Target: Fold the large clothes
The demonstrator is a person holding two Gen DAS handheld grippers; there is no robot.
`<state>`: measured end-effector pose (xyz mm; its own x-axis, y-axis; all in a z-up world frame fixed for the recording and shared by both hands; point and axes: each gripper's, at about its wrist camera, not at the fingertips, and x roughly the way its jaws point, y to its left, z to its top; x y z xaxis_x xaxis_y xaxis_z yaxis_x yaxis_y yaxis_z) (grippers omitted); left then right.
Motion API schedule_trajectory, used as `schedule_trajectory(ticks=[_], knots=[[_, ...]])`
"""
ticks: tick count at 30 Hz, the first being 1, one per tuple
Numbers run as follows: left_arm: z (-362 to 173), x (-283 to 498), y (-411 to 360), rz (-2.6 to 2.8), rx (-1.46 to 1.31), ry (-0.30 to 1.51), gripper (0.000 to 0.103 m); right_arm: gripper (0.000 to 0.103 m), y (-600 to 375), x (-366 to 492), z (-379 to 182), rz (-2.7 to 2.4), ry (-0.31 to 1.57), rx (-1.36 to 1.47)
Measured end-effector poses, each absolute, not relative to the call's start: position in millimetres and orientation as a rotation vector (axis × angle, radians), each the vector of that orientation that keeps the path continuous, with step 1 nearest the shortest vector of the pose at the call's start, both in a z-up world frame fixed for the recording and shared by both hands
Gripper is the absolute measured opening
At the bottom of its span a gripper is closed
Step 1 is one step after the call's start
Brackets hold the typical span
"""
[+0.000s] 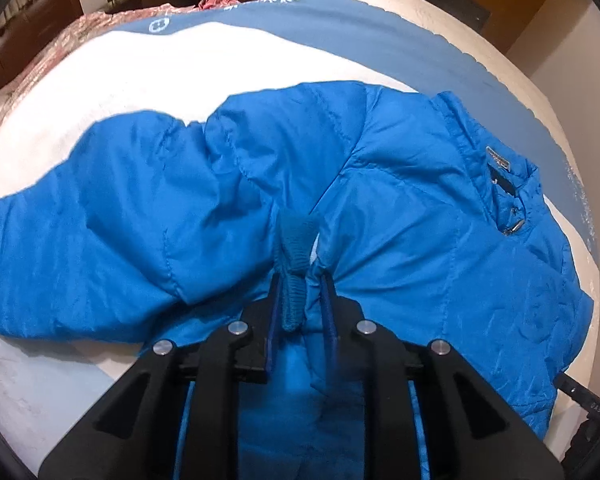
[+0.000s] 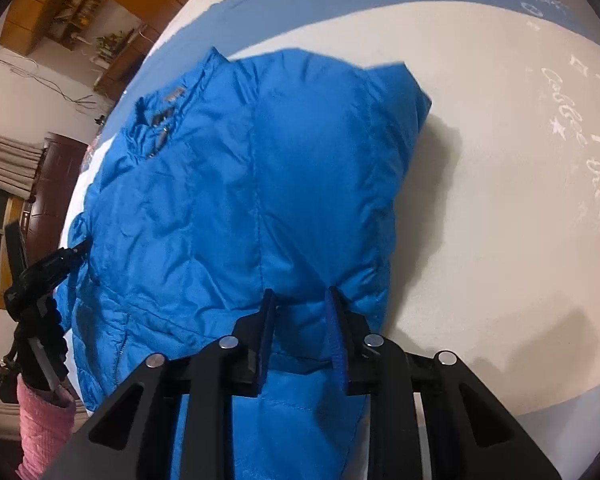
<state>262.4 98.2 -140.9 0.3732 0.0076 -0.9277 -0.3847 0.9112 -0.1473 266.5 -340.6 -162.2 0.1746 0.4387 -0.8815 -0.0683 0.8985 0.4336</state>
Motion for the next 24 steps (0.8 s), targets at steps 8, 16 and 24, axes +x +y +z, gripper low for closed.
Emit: schedule_trajectory(ticks=[8, 16, 24], knots=[[-86.4, 257.1, 90.2, 0.320, -0.283, 1.084, 0.032, 0.027, -335.9, 262.5, -135.0, 0.340, 1.326, 0.260], [-105.8, 269.1, 39.0, 0.156, -0.201, 1.155, 0.033, 0.029, -302.8, 254.9, -134.4, 0.357, 1.352, 0.230], [-151.5, 271.0, 30.1, 0.159, -0.118, 1.207, 0.033, 0.029, -290.6, 257.4, -169.3, 0.297, 1.395, 0.219]])
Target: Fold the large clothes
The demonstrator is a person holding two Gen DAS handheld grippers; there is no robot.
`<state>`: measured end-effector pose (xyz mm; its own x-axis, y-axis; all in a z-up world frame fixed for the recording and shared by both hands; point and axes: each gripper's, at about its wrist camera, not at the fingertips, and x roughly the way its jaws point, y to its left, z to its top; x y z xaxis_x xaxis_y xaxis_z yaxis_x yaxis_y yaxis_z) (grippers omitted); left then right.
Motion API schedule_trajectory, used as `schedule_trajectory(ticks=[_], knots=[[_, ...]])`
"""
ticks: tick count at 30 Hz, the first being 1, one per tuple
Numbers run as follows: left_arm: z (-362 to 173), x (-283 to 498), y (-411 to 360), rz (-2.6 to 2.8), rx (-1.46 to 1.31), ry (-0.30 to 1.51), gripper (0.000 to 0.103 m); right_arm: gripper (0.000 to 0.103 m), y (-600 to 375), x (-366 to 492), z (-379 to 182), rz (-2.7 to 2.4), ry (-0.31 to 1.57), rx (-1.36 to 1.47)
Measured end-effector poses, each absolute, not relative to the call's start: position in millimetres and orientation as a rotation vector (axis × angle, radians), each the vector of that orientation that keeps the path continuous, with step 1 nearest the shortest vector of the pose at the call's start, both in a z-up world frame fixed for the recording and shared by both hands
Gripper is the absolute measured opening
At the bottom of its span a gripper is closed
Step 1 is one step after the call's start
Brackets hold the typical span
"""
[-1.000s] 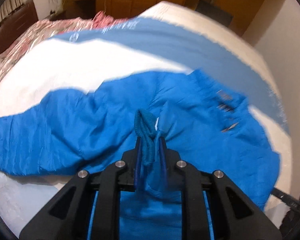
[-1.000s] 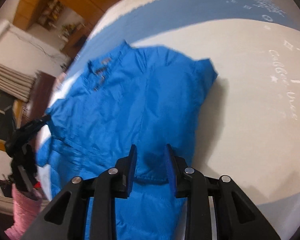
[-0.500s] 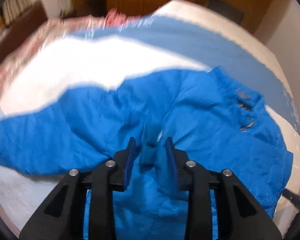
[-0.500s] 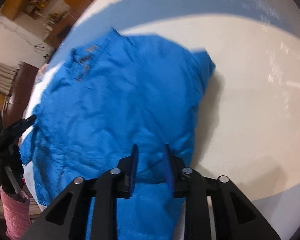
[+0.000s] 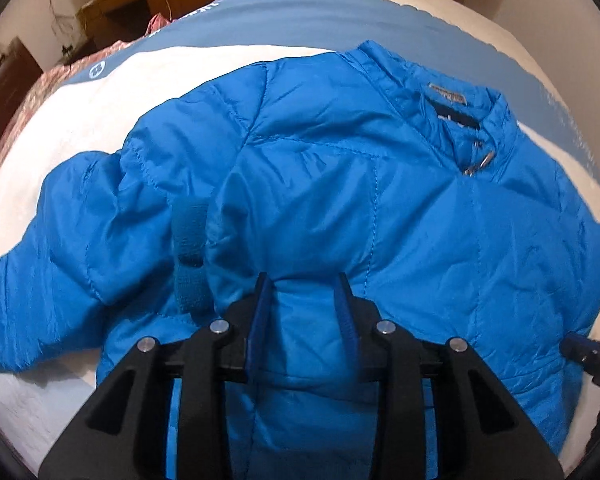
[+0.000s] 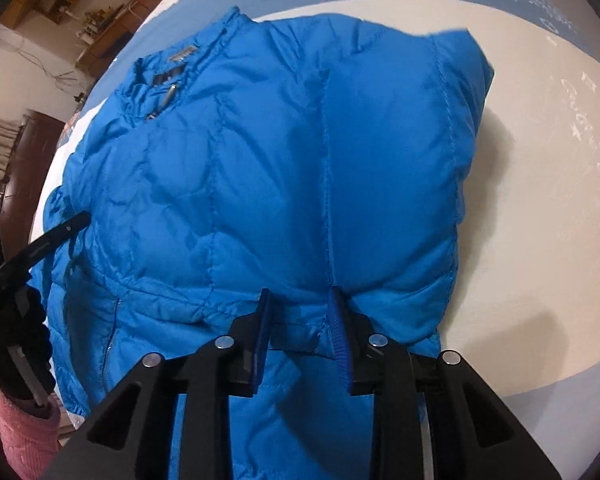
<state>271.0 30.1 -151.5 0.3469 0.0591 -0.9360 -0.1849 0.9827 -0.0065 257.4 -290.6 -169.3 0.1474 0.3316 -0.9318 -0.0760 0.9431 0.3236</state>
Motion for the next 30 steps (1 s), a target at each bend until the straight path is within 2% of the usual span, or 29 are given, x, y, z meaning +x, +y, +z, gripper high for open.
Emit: schedule_trajectory(ticks=[6, 7, 9, 11, 16, 24, 30], knots=[[-136.2, 265.4, 48.5, 0.124, -0.247, 1.192, 0.032, 0.029, -289.3, 256.0, -164.0, 0.266, 1.394, 0.214], [-128.5, 263.4, 59.2, 0.114, -0.280, 1.179, 0.033, 0.032, -293.0, 252.9, -157.6, 0.266, 1.388, 0.233], [-109.3, 246.9, 79.0, 0.116, -0.333, 1.130, 0.039, 0.035, -297.4, 242.5, -133.3, 0.305, 1.324, 0.280], [-89.1, 218.0, 111.9, 0.132, -0.384, 1.076, 0.054, 0.038, -302.8, 231.9, -113.3, 0.322, 1.287, 0.281], [-73.1, 131.0, 215.3, 0.339, -0.452, 1.041, 0.054, 0.040, -302.6, 209.1, -92.3, 0.326, 1.273, 0.288], [-87.6, -17.8, 391.4, 0.751, -0.690, 1.015, 0.052, 0.040, -273.5, 196.3, -96.5, 0.333, 1.289, 0.298], [-102.7, -62.2, 469.3, 0.759, -0.945, 0.894, 0.052, 0.040, -250.9, 202.7, -99.3, 0.312, 1.293, 0.274]])
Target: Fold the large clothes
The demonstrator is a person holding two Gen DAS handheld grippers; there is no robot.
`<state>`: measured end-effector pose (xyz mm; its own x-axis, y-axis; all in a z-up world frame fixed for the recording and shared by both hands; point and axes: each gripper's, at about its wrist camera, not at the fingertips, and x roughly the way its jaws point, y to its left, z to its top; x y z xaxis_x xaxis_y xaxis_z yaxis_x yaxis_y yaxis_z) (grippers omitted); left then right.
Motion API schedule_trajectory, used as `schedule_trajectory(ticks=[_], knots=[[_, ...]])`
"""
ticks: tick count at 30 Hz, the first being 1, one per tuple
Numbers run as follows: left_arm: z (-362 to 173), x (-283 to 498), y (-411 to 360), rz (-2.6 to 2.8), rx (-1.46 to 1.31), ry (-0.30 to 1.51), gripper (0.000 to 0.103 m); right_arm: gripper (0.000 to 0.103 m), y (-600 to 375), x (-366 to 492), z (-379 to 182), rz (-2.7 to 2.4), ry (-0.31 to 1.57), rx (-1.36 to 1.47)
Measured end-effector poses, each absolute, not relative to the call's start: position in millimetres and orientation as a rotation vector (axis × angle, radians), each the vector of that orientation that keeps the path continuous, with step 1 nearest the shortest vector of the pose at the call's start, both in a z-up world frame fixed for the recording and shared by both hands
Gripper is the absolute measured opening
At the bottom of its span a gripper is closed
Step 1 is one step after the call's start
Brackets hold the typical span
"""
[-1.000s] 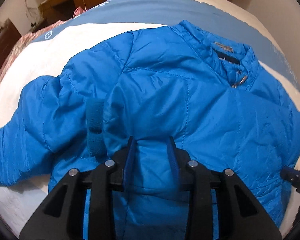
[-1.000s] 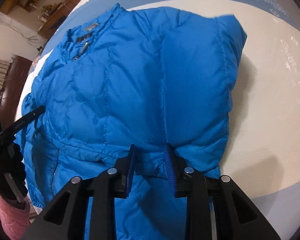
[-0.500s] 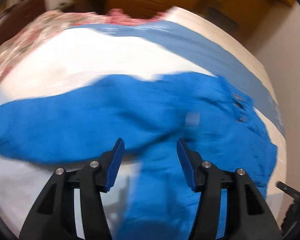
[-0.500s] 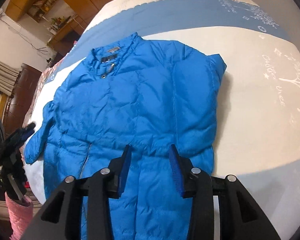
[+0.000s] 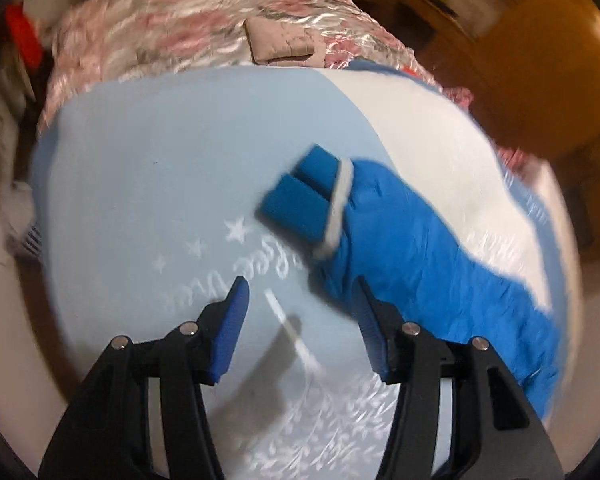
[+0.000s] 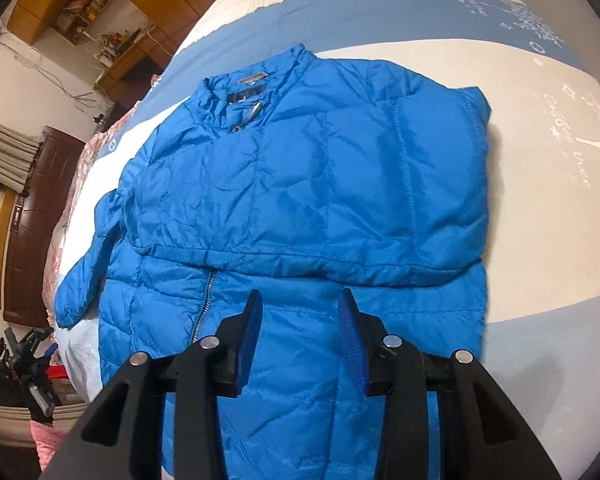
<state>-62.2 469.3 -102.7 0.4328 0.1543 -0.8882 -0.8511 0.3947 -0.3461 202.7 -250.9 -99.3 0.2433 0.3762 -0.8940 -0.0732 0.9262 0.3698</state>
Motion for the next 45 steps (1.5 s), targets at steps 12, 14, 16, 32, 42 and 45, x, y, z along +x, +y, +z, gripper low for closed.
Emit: schedule_trajectory(ticks=[12, 14, 16, 32, 42, 45], knots=[[-138.5, -42.5, 522.4, 0.721, -1.138, 0.794, 0.035, 0.040, -234.7, 204.5, -110.6, 0.236, 1.325, 0.236], [-141.9, -41.5, 520.8, 0.693, -1.184, 0.780, 0.017, 0.040, -234.6, 204.3, -111.2, 0.231, 1.327, 0.240], [-142.2, -41.3, 519.8, 0.695, -1.194, 0.762, 0.015, 0.040, -233.5, 204.0, -111.2, 0.226, 1.328, 0.239], [23.5, 58.2, 330.0, 0.223, -0.778, 0.616, 0.013, 0.040, -248.6, 198.7, -106.9, 0.234, 1.313, 0.267], [15.1, 180.7, 126.4, -0.210, -0.636, 0.780, 0.012, 0.040, -265.9, 192.7, -110.1, 0.241, 1.306, 0.293], [-3.1, 204.4, 79.0, -0.295, -0.612, 0.847, 0.012, 0.040, -272.4, 193.5, -112.7, 0.230, 1.305, 0.276]])
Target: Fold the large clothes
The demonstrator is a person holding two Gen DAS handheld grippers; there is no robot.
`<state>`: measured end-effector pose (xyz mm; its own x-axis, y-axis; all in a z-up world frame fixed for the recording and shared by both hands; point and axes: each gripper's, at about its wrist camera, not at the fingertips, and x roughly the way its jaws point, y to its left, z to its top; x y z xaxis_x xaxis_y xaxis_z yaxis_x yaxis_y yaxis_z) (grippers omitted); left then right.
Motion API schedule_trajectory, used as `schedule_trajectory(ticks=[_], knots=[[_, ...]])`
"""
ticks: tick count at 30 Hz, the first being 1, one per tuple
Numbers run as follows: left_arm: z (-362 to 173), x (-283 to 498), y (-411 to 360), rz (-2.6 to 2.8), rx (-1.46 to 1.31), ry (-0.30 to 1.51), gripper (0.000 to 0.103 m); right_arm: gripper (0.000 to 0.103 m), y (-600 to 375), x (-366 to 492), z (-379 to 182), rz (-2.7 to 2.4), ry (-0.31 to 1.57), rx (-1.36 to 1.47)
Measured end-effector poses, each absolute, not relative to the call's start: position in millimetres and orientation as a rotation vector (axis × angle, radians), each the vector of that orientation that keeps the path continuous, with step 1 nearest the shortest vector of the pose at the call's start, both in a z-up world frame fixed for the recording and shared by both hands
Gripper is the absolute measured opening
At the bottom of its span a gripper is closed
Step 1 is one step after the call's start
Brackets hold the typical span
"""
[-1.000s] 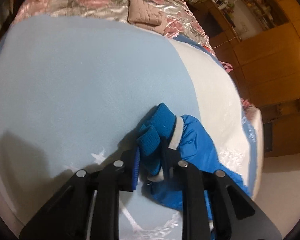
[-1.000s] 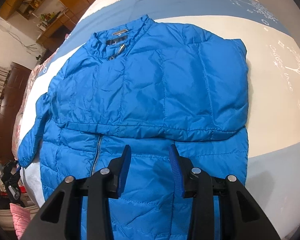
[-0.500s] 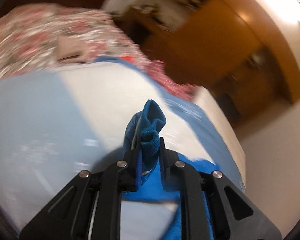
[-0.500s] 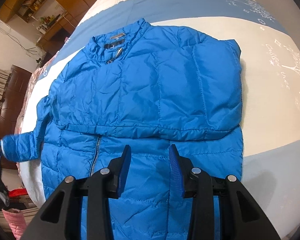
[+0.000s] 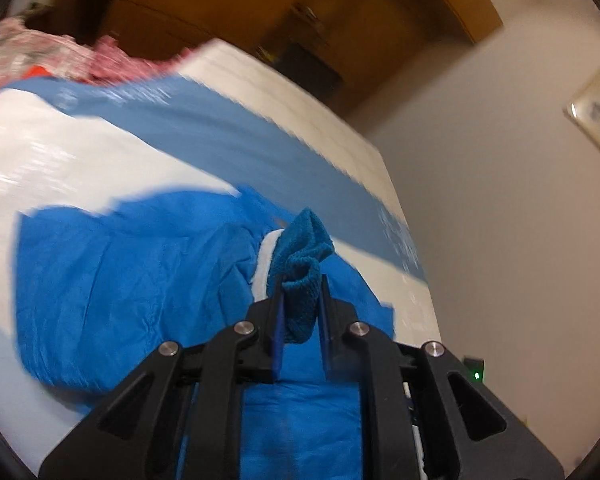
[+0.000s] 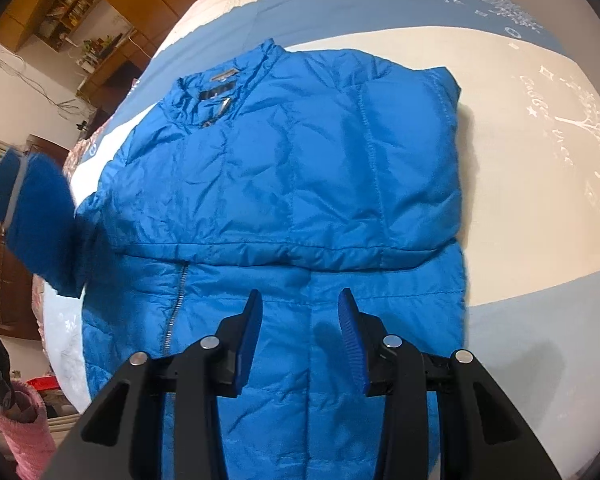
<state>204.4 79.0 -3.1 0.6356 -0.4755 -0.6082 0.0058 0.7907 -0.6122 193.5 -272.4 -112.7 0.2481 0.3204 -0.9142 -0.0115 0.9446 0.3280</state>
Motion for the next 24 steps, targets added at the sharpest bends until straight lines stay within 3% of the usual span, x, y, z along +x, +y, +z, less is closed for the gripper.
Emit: schedule_trajectory(ticks=[6, 12, 15, 20, 24], knots=[[-92.3, 251.8, 3.2, -0.347, -0.548, 1.078, 0.012, 0.040, -284.6, 199.5, -120.8, 0.218, 1.314, 0.277], [-156.7, 267.4, -5.2, -0.355, -0.579, 1.224, 0.013, 0.040, -291.1, 203.6, -127.5, 0.224, 1.324, 0.276], [-147.7, 263.0, -0.4, -0.400, -0.587, 1.208, 0.018, 0.040, -289.3, 206.6, -124.3, 0.235, 1.315, 0.274], [-99.8, 227.8, 22.2, -0.515, -0.642, 1.125, 0.036, 0.041, -275.2, 216.8, -110.7, 0.296, 1.290, 0.284], [-91.7, 217.4, 63.1, -0.417, -0.633, 1.066, 0.039, 0.045, -245.5, 228.2, -100.8, 0.381, 1.281, 0.272]])
